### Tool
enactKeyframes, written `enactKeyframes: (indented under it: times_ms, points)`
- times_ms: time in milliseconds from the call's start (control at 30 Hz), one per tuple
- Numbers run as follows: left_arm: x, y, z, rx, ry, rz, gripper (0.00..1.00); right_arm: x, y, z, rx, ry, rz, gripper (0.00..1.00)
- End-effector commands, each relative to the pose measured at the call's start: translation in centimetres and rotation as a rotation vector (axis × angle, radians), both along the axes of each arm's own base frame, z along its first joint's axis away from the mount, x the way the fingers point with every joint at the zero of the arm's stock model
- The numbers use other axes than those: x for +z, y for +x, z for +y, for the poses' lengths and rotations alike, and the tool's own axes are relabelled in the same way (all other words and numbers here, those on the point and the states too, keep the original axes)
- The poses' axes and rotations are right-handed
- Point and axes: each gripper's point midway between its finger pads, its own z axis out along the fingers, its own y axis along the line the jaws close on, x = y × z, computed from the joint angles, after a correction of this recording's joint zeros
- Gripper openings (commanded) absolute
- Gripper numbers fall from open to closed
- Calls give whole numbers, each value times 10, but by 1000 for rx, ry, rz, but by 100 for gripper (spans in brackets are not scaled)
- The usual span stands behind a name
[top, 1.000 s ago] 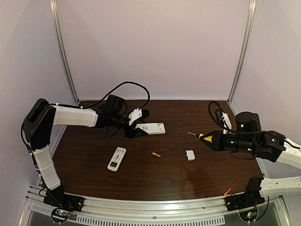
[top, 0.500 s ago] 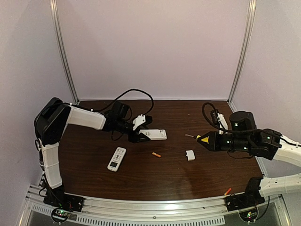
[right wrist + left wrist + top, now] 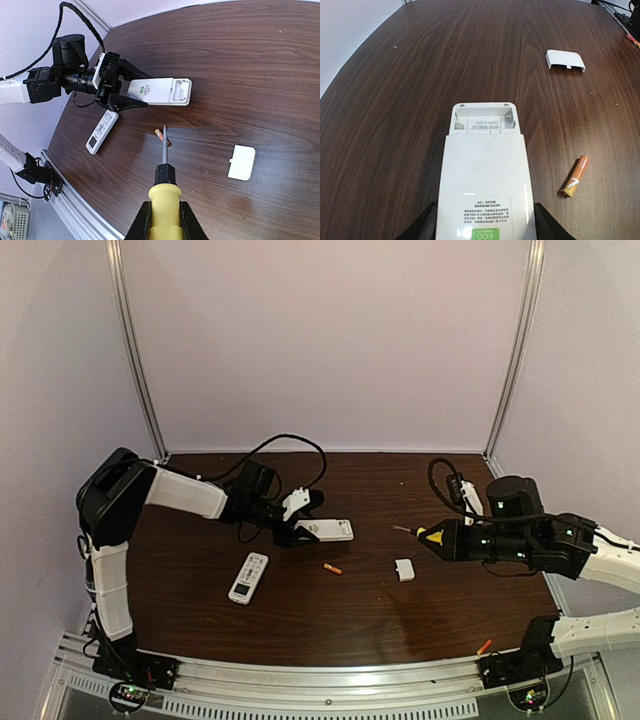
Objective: Unload the batteries from the remote control
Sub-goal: Place the remote control without batteries at the center of the board.
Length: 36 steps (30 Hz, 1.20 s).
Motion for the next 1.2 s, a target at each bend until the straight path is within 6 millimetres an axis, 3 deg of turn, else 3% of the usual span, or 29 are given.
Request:
enactKeyframes:
  times_ms: [0, 100, 133, 300, 433, 667, 900, 1033, 1167]
  points:
    - [4, 1, -8, -1, -22, -15, 66, 11, 3, 4, 12, 9, -39, 0]
    - [9, -1, -9, 0, -27, -15, 95, 11, 3, 4, 16, 4, -43, 0]
    - [11, 0, -9, 3, -30, -16, 97, 11, 3, 4, 18, 3, -44, 0]
    - [26, 2, -9, 30, -46, -25, 97, 10, 2, 4, 24, -1, -47, 0]
    - [51, 3, -6, 55, -68, -55, 97, 8, 2, 3, 33, -13, -55, 0]
    - [77, 5, 12, 181, -56, -36, 97, 1, 2, 7, 71, -58, -68, 0]
    - [105, 15, 51, 469, -51, -15, 97, -18, 3, 10, 98, -106, -57, 0]
    - [109, 22, 83, 668, -3, -3, 97, -33, 2, 17, 124, -138, -50, 0]
    - [114, 10, 103, 735, -42, 13, 98, -49, 3, 23, 136, -168, -46, 0]
